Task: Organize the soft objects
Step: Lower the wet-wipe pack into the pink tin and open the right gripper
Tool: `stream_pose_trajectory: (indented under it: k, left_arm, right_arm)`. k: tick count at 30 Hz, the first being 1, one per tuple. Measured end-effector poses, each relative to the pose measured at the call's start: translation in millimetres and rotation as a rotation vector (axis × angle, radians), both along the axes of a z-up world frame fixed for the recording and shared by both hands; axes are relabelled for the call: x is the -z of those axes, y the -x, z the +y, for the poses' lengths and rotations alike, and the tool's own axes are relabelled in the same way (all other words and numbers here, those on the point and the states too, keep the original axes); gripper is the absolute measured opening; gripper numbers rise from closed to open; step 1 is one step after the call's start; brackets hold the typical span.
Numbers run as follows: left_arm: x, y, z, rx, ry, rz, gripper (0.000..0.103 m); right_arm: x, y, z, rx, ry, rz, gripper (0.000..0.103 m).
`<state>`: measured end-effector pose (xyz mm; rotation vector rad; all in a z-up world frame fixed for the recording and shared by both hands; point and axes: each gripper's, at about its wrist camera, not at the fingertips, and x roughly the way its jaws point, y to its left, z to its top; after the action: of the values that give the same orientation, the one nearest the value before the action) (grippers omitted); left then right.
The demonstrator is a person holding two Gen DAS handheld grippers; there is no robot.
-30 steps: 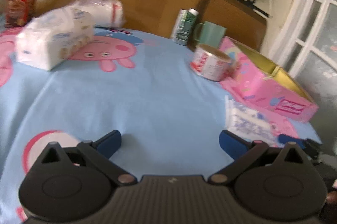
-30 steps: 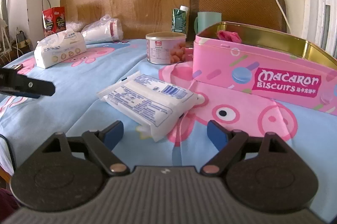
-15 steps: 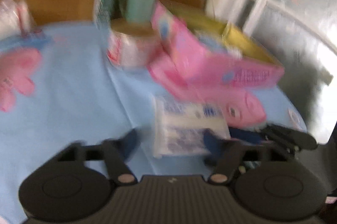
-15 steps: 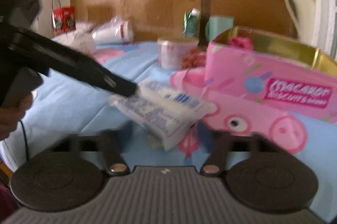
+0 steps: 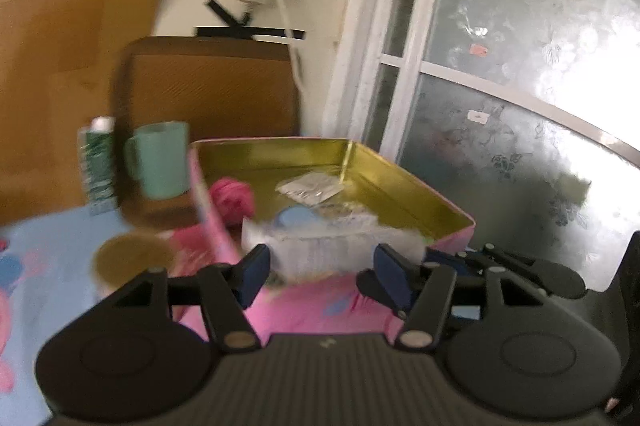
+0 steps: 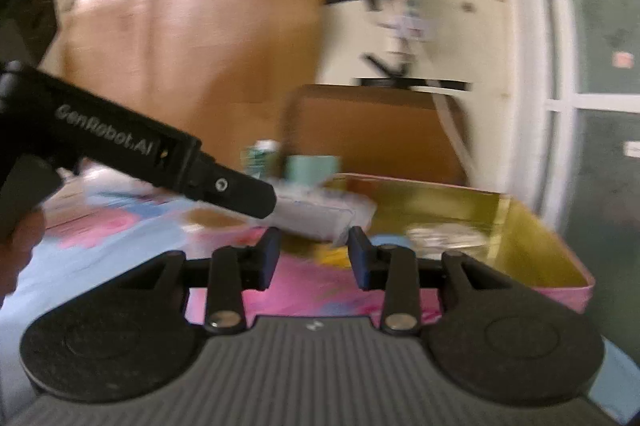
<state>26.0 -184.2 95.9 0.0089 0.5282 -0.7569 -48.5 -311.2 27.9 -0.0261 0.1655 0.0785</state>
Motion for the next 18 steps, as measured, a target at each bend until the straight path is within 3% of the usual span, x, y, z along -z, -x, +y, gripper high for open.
stream_pose_trajectory:
  k: [3,6,8,10,12,18]
  left_arm:
    - [11,-26,-41,0.000,-0.018,-0.007,0.067]
    - [23,-39,-65,-0.065,-0.070,-0.003,0.068]
    - [26,-39,-61,-0.077,-0.060,0.017,0.069]
    - [25,-34,-48,-0.075,-0.042,0.014,0.077]
    - [22,-26,-35,-0.098,-0.045,-0.009,0.082]
    - [23,-6,12,-0.192,-0.094,0.012,0.084]
  right_arm:
    - [4,-30,-31,0.139,-0.023,0.030,0.041]
    - [15,-54,-40,0.281,-0.015,0.076,0.041]
    - [19,-47,-45,0.273,-0.084,0.081,0.042]
    - [20,-35,-41,0.258,-0.105,0.055,0.054]
    - [22,-23,-31,0.266,-0.085,0.030,0.055]
    - [25,-8,-17,0.208,-0.193,0.036,0.055]
